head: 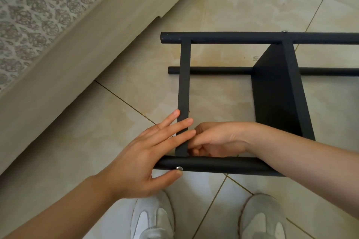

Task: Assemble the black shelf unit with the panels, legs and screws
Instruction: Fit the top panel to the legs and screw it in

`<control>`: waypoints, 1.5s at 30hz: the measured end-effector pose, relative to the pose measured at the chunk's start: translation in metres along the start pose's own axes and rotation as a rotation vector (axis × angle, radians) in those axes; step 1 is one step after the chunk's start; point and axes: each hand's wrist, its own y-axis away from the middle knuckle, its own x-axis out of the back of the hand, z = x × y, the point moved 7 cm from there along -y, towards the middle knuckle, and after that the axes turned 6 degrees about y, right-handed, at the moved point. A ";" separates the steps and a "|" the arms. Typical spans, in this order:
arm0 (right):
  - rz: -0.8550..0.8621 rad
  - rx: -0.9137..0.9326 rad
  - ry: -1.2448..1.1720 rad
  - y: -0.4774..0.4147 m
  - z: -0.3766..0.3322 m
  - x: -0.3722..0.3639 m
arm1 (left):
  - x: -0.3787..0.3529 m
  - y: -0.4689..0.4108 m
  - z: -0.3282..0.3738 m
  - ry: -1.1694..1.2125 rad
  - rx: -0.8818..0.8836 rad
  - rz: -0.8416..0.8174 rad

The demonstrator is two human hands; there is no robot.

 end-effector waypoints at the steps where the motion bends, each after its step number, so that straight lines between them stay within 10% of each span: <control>1: -0.001 -0.012 0.002 0.002 0.001 0.002 | -0.001 0.000 0.000 0.001 0.000 -0.002; 45: -0.076 0.030 0.026 -0.005 -0.003 0.006 | 0.000 0.000 0.001 -0.006 -0.008 0.006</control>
